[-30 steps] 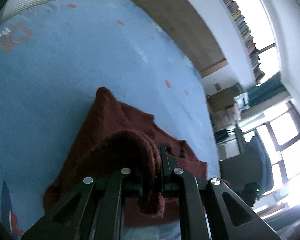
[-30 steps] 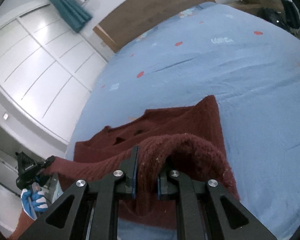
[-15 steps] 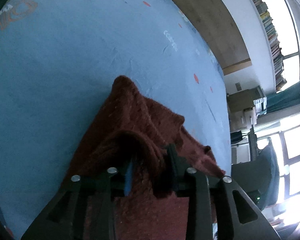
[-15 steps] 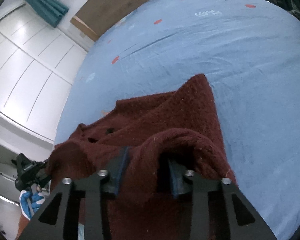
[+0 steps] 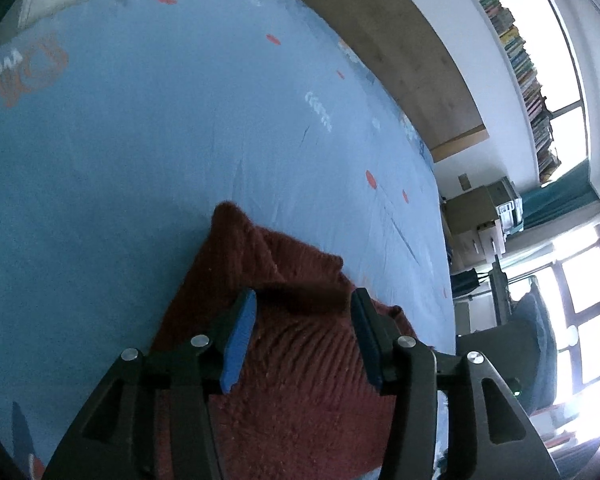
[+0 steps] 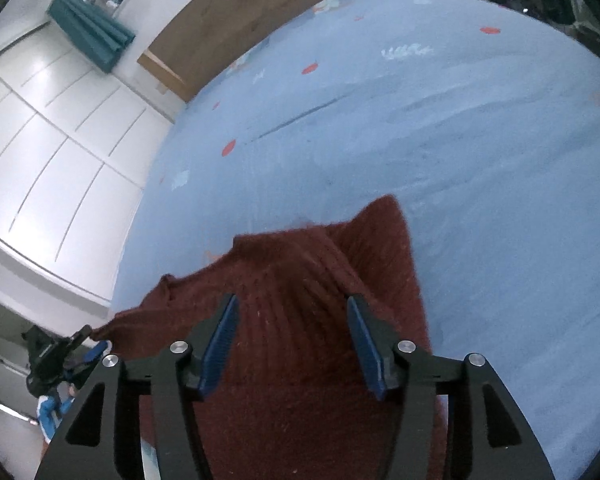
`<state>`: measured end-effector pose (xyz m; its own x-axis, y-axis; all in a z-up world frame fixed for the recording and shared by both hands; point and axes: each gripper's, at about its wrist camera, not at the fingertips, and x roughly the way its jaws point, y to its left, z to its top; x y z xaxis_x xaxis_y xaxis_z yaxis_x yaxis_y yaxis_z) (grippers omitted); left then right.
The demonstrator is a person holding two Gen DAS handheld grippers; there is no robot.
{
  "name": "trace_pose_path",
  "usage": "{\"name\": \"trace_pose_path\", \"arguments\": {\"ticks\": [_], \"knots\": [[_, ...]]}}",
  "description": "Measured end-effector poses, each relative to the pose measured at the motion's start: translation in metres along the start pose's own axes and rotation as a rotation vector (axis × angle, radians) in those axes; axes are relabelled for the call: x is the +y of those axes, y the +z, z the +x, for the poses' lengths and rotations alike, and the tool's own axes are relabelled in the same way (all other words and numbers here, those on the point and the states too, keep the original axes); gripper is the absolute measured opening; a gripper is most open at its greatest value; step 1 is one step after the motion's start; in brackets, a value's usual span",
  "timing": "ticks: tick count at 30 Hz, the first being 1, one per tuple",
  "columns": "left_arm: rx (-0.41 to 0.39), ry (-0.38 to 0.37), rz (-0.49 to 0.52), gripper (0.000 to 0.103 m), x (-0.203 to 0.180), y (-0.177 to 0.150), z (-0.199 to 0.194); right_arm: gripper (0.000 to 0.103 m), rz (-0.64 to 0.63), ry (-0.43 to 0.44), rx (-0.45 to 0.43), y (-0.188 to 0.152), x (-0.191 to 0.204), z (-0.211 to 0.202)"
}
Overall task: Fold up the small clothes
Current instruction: 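Open both grippers and withdraw them from the folded sweater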
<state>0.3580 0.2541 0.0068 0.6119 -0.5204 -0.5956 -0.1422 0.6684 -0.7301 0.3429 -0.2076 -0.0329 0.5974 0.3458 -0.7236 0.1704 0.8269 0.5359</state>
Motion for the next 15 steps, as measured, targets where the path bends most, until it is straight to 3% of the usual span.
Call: {"name": "trace_pose_path", "arguments": {"ticks": [6,15], "knots": [[-0.008,0.097,0.162,0.043,-0.032,-0.016,0.007,0.058,-0.151,-0.07,-0.033,0.001,0.023,-0.014],[0.027,0.234,0.395,0.044,-0.067,-0.065,0.064,0.058,-0.435,-0.164,0.032,-0.024,0.069,0.028]]}}
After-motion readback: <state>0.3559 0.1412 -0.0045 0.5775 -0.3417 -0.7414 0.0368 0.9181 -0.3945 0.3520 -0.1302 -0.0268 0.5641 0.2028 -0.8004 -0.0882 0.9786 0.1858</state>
